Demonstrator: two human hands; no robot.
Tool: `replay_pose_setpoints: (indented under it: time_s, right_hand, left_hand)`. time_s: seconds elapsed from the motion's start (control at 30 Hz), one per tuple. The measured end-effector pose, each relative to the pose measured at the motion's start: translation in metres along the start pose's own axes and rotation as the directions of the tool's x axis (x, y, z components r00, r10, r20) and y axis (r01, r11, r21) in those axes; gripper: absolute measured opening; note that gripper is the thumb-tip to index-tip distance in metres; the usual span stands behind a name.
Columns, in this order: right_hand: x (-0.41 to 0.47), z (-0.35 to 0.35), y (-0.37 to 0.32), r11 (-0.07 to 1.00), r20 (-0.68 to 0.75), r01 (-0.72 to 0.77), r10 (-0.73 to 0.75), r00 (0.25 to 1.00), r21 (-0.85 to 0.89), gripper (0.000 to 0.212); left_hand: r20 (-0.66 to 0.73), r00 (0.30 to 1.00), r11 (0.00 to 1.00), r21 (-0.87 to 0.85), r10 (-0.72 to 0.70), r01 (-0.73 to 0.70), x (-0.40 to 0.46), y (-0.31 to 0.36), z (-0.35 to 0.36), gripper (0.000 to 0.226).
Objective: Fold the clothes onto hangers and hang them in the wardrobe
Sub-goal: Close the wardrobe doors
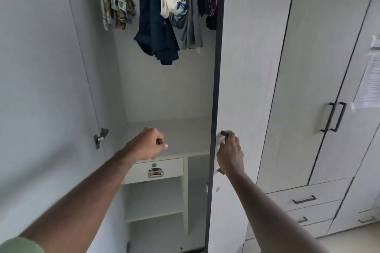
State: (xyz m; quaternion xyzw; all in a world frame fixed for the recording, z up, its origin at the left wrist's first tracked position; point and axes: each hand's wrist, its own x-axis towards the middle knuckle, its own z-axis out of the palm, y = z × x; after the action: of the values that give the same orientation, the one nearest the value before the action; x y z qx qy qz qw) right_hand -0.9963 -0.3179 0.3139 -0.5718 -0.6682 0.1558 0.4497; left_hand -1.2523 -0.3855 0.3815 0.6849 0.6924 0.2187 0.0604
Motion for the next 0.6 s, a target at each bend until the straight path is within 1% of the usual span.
replay_pose_setpoints:
  time_s: [0.03, 0.07, 0.1, 0.13, 0.23, 0.3, 0.43, 0.5, 0.6]
  right_hand:
    - [0.007, 0.004, -0.001, 0.998, -0.028, 0.021, -0.022, 0.999, -0.06, 0.034]
    - [0.013, 0.011, -0.002, 0.994, -0.027, 0.036, -0.039, 0.999, -0.107, 0.027]
    - [0.017, 0.013, -0.001, 0.99, -0.014, 0.046, -0.048, 0.999, -0.134, 0.021]
    - [0.022, 0.016, 0.001, 0.986, 0.012, 0.072, -0.071, 0.997, -0.148, 0.02]
    - [0.033, 0.021, 0.011, 0.975, 0.096, 0.171, -0.159, 0.983, -0.145, 0.027]
    - [0.041, 0.022, 0.018, 0.968, 0.152, 0.199, -0.176, 0.973, -0.156, 0.029]
    - [0.066, 0.03, 0.011, 0.939, 0.276, 0.188, -0.106, 0.955, -0.287, 0.031]
    - [0.08, 0.038, 0.001, 0.942, 0.328, 0.158, -0.055, 0.943, -0.297, 0.029]
    - [0.097, 0.055, -0.009, 0.952, 0.356, 0.117, -0.009, 0.934, -0.283, 0.033]
  left_hand:
    - [-0.01, 1.0, 1.0, -0.008, -0.026, 0.026, 0.002, -0.008, -0.002, 0.028]
    - [-0.018, 0.998, 0.998, -0.02, -0.055, 0.054, 0.003, -0.018, -0.004, 0.028]
    - [-0.019, 0.997, 0.997, -0.028, -0.074, 0.074, 0.005, -0.024, -0.004, 0.028]
    - [-0.024, 0.996, 0.996, -0.031, -0.088, 0.087, 0.007, -0.029, -0.003, 0.027]
    - [-0.052, 0.994, 0.994, -0.052, -0.095, 0.093, 0.02, -0.034, 0.004, 0.026]
    - [-0.054, 0.996, 0.996, -0.049, -0.074, 0.071, 0.032, -0.027, 0.013, 0.025]
    - [-0.011, 1.0, 1.0, -0.005, -0.03, 0.03, 0.053, -0.013, 0.03, 0.027]
    - [0.003, 1.0, 1.0, -0.011, -0.029, 0.029, 0.063, -0.015, 0.036, 0.026]
    - [0.007, 0.999, 0.998, -0.018, -0.053, 0.053, 0.079, -0.023, 0.043, 0.022]
